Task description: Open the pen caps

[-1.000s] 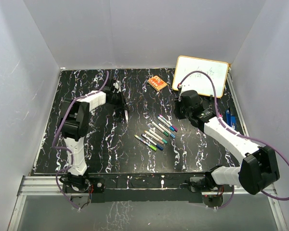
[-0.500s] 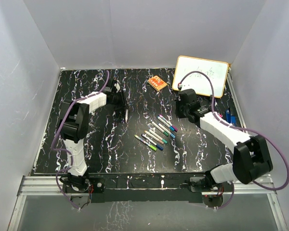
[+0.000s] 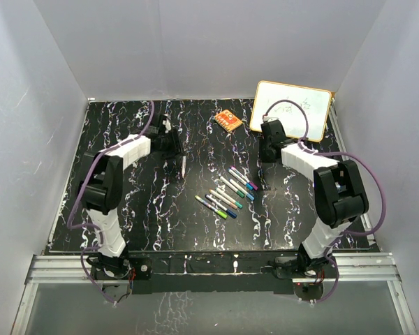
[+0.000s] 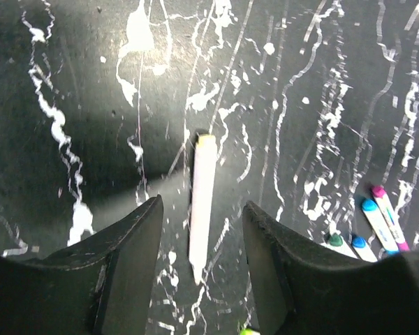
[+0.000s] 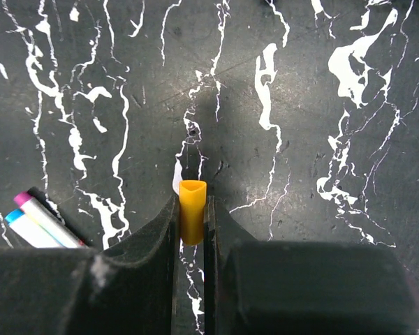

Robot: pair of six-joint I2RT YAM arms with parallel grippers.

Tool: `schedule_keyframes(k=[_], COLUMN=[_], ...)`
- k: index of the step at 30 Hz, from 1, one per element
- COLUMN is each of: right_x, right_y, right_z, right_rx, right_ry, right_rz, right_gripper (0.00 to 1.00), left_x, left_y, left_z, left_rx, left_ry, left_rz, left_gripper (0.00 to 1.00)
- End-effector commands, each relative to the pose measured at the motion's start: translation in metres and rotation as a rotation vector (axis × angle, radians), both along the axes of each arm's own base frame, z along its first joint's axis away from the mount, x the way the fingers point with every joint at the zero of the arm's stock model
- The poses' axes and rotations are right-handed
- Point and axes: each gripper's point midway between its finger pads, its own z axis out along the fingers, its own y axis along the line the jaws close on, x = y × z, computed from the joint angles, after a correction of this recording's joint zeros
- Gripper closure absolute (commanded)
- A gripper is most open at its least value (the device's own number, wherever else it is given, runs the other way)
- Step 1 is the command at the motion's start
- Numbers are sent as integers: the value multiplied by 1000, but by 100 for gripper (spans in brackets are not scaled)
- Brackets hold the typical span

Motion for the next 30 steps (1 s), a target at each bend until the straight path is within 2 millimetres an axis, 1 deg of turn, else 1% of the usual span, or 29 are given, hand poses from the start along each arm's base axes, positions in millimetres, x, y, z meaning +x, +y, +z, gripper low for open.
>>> schedule_keyframes(k=[1,4,5,7,9,11,12,15,19,21,23,24,26,29,30], right_x=[23,21,20,18,17,17,16,15,14,13,14,14,14,12,9], right_y=[1,0,-1,-1,-1,-2,-2,-2,-1,-1,-2,-1,1,10,15], right_z=[13,10,1,-7,-12,-18,-20,-23,-25,-23,-19,-15,-4,26,33], right_rx=[-8,-12,-18,-20,-22,-25,-25,-20,-16,-14,-12,-9,6,53,70], right_ry=[-52,-37,-14,7,18,34,41,53,58,55,47,38,8,-65,-83], right_rz=[-13,-10,-11,-11,-8,-11,-12,-11,-13,-12,-15,-12,-3,44,69], right_gripper=[98,95,95,94,92,91,91,88,74,70,62,59,57,54,53], left_x=[1,-8,-12,-22,-31,-40,-45,-58,-68,-72,-75,-76,-79,-86,-88], left_y=[-2,0,1,4,6,7,9,13,16,16,16,17,17,18,18], left_z=[84,121,132,154,169,174,182,184,185,184,181,180,177,173,173], left_rx=[-72,-118,-133,-163,-187,-195,-202,-208,-224,-231,-233,-234,-237,-246,-252], left_ry=[-196,-295,-326,-388,-430,-434,-451,-456,-473,-471,-465,-464,-460,-463,-467], left_rz=[15,29,37,49,51,50,51,58,77,77,77,76,76,77,78], left_gripper=[51,49,48,47,46,46,46,46,46,46,46,46,46,46,46])
